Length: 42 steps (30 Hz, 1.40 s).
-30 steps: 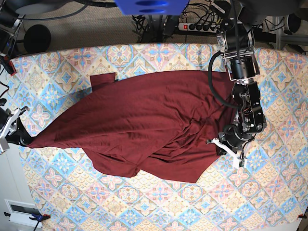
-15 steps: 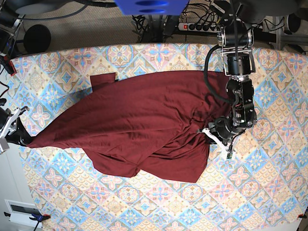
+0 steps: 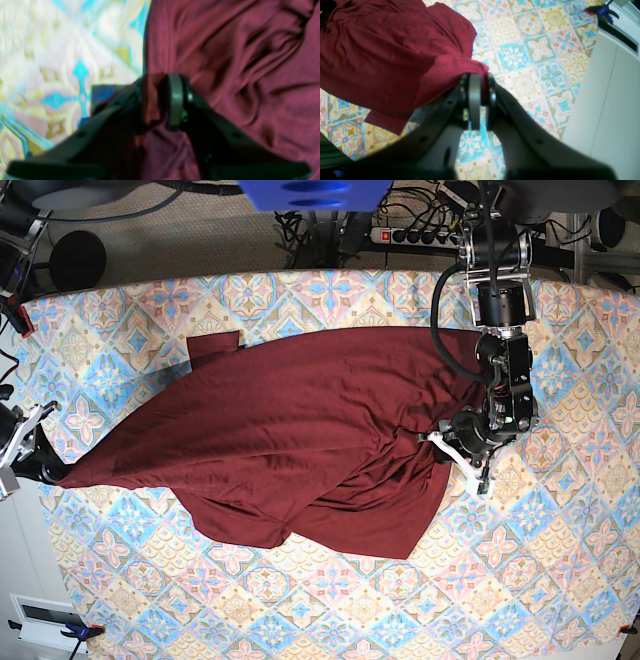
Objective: Layout the t-shirt on the table in an organized manner, then fold the t-shirt properly
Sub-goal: 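Grasp the bunched shirt fabric with the left gripper and adjust it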
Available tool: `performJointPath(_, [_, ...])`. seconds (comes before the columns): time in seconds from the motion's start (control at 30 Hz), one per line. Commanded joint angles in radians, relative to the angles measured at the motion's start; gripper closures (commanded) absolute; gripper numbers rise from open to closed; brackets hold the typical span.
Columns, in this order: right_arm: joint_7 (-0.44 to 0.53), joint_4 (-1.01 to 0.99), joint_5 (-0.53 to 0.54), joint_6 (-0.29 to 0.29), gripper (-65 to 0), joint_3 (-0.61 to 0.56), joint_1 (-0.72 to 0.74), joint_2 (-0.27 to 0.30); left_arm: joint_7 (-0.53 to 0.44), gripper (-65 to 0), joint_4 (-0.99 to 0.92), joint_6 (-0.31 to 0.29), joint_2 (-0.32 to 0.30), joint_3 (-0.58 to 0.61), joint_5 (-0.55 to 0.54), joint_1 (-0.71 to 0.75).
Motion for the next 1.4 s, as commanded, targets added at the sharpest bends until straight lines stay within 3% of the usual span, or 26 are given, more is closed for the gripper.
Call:
performJointPath(0.0, [0.026,0.014,0.016,-0.002,0.0,0.009,0.016,0.026,-0.016,-17.7,0.02,-0.006,-0.005,0.0,-0.019,-0.018])
performJointPath(0.27, [0.026,0.012,0.016,-0.002,0.0,0.009,0.016,0.026,-0.022,-16.8,0.02,-0.006,-0.005,0.0,-0.013,-0.01])
performJointPath(0.57, [0.026,0.012,0.016,-0.002,0.0,0.009,0.016,0.026,-0.016,0.0,0.073,-0.013,0.003,0.0,-0.022,-0.035])
performJointPath(0.67, [0.026,0.012,0.016,-0.002,0.0,0.009,0.016,0.026,-0.016,0.0,0.135,-0.013,0.003,0.0,-0.023,-0.032])
performJointPath(0.97, [0.026,0.003,0.014,-0.002,0.0,0.009,0.019,0.026,0.028,-0.1,0.283,-0.011,-0.003,-0.006,-0.165,-0.027])
performJointPath(1.1, [0.026,0.002,0.014,-0.002,0.0,0.009,0.019,0.026,0.039,-0.7,0.31,-0.006,-0.005,0.0,-0.117,-0.025])
performJointPath(1.23, [0.026,0.002,-0.003,-0.002,0.0,0.009,0.019,0.026,0.027,-8.1,0.124,-0.005,-0.003,0.061,0.019,-0.033])
performJointPath(1.37, [0.026,0.009,-0.052,-0.002,0.0,0.008,0.018,0.026,-0.048,-17.4,0.058,-0.005,-0.018,0.141,0.053,-0.013])
